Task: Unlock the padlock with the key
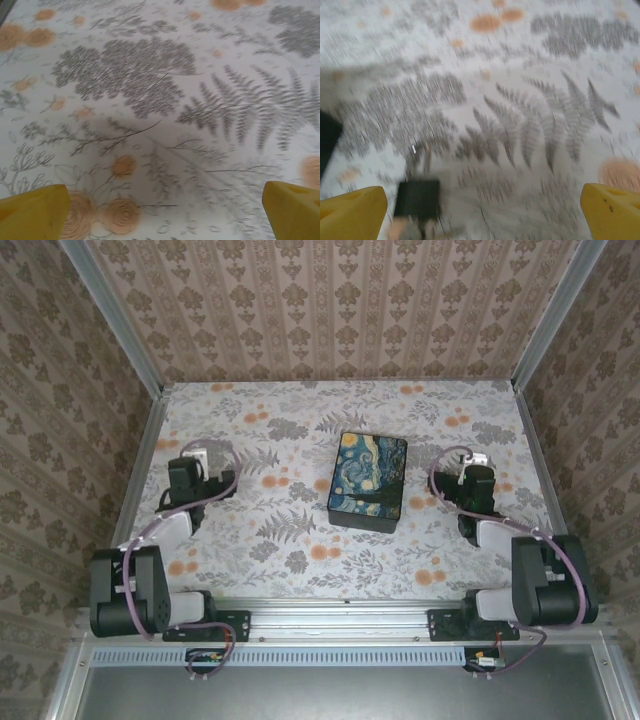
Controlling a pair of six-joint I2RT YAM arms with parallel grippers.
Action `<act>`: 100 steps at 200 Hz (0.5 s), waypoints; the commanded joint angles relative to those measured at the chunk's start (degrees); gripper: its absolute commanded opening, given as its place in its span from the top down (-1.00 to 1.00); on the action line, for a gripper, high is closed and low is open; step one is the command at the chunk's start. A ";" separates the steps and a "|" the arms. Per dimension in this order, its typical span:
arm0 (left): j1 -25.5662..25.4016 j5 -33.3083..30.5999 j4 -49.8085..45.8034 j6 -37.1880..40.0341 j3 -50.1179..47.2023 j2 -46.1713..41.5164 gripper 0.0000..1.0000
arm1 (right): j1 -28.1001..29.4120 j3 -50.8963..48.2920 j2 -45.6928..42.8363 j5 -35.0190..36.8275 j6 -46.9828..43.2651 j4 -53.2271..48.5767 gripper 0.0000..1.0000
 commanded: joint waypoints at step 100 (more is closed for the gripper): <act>-2.87 -5.37 34.49 8.16 -4.89 13.04 -1.00 | 2.33 0.57 8.81 -1.08 -3.53 17.42 -1.00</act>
